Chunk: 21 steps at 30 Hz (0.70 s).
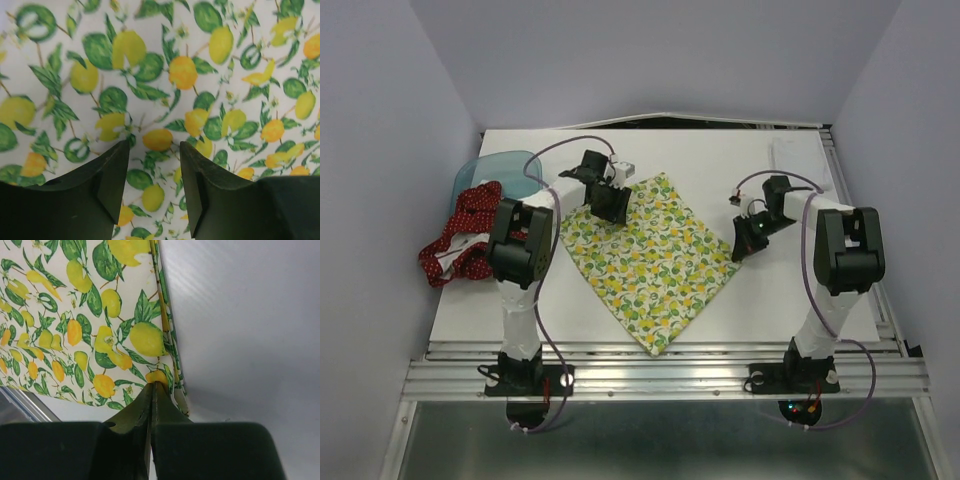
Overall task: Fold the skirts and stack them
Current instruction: Flatten the skirt out
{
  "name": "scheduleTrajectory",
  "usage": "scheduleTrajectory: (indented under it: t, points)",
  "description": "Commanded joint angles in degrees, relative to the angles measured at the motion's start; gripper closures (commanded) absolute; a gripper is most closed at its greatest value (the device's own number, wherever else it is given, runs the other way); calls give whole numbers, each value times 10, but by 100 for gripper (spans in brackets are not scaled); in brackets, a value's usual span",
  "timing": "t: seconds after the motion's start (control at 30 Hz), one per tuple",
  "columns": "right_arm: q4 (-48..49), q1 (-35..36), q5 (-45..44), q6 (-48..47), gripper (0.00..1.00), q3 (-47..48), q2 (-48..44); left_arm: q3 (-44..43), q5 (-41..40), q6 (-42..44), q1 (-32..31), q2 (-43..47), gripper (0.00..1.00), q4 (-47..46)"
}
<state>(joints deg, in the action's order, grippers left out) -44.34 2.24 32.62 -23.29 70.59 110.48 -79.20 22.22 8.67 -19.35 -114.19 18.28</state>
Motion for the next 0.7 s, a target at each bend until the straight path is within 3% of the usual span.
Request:
scheduleTrajectory:
  t: [0.0,0.17,0.33,0.4,0.53,0.67]
  points:
    - [19,0,-57,-5,98,-47,-15,-153,-13,16,1,-110,45,32]
    - [-13,0,1,-17,99,-62,-53,-366,-4,49,0,-244,45,117]
    - [-58,10,53,-54,98,-92,-100,-460,-2,81,-23,-272,43,128]
    - [-88,23,72,-83,97,-89,-116,-458,-14,91,-39,-264,40,130]
    - [-132,23,140,-60,95,-18,-129,-369,-9,73,-56,-197,37,84]
    - [-30,23,165,48,92,81,-113,-284,-21,23,-59,-90,30,26]
